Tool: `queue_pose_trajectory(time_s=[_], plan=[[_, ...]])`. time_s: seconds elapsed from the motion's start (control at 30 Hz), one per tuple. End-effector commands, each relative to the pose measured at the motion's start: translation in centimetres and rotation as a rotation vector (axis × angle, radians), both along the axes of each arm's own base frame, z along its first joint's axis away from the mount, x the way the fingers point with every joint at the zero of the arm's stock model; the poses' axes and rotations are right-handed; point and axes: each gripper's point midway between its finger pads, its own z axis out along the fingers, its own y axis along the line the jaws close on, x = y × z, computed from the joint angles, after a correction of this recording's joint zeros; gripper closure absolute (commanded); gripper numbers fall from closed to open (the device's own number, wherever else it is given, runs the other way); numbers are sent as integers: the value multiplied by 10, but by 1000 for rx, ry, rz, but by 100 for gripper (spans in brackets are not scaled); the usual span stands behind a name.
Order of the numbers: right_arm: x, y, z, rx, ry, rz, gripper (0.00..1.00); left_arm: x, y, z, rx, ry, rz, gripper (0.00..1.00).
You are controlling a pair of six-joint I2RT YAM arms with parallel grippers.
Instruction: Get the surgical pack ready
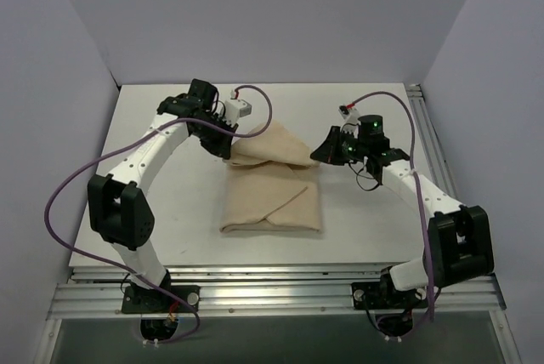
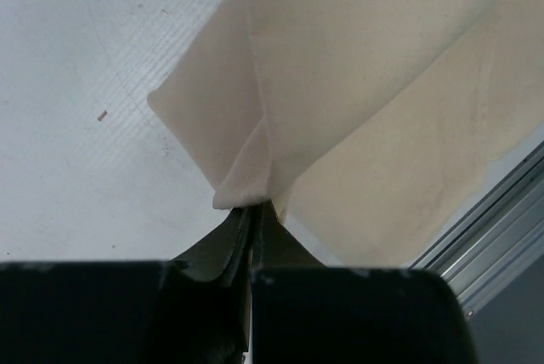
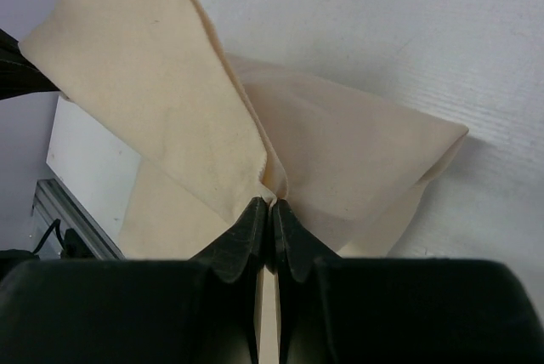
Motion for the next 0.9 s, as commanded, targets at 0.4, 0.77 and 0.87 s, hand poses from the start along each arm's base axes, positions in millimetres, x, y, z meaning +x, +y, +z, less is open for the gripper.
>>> queue_pose_trajectory(time_s=[0.4,0.77,0.87], plan=[[-89,-1,-85,-164,183,-36,100,-74,5,-72,143,37,-223,98],[-84,-9,-43,-247,134,9,58,-64,5,-88,249,-67,-253,98],[-68,-21,-19,-214,141,-30,43,-64,5,-89,267,-83,-268,98]])
